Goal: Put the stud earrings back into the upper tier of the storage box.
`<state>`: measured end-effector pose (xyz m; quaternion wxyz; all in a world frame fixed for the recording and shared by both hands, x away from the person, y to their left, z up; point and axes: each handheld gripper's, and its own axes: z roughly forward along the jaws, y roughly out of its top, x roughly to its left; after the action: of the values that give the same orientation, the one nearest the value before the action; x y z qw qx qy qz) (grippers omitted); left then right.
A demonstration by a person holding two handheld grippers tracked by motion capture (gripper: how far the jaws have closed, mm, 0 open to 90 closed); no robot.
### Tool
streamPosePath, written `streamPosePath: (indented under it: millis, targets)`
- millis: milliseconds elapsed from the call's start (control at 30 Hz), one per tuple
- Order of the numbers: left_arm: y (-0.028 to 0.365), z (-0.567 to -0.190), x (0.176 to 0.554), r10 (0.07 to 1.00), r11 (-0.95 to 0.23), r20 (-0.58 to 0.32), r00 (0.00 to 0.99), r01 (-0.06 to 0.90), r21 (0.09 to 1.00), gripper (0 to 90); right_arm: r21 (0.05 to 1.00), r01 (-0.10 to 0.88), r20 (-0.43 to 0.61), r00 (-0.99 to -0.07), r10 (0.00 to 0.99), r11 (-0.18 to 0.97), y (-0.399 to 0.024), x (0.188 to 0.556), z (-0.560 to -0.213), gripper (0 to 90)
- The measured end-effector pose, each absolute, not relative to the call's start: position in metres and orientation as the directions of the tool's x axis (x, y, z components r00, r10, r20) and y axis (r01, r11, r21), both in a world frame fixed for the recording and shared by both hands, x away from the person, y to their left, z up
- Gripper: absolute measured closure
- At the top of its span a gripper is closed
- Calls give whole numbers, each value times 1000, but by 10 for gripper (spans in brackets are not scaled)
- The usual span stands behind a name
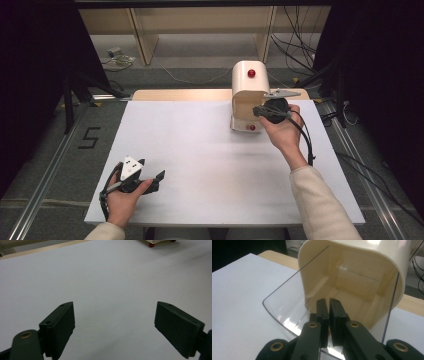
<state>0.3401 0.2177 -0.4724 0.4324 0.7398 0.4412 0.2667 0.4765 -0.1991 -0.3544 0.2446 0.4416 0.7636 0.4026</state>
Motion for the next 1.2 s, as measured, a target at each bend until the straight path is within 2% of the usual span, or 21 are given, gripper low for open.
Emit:
streamPosePath:
  millis: [700, 1200]
  targets:
    - [217, -473, 340, 885, -231, 9, 466, 421, 877, 162, 829, 476, -26, -491, 871, 293, -199, 477, -356, 815]
    - [217, -473, 340, 882, -239, 13, 470, 424, 874, 162, 870, 454, 18, -418, 908, 192, -226, 466, -351, 620]
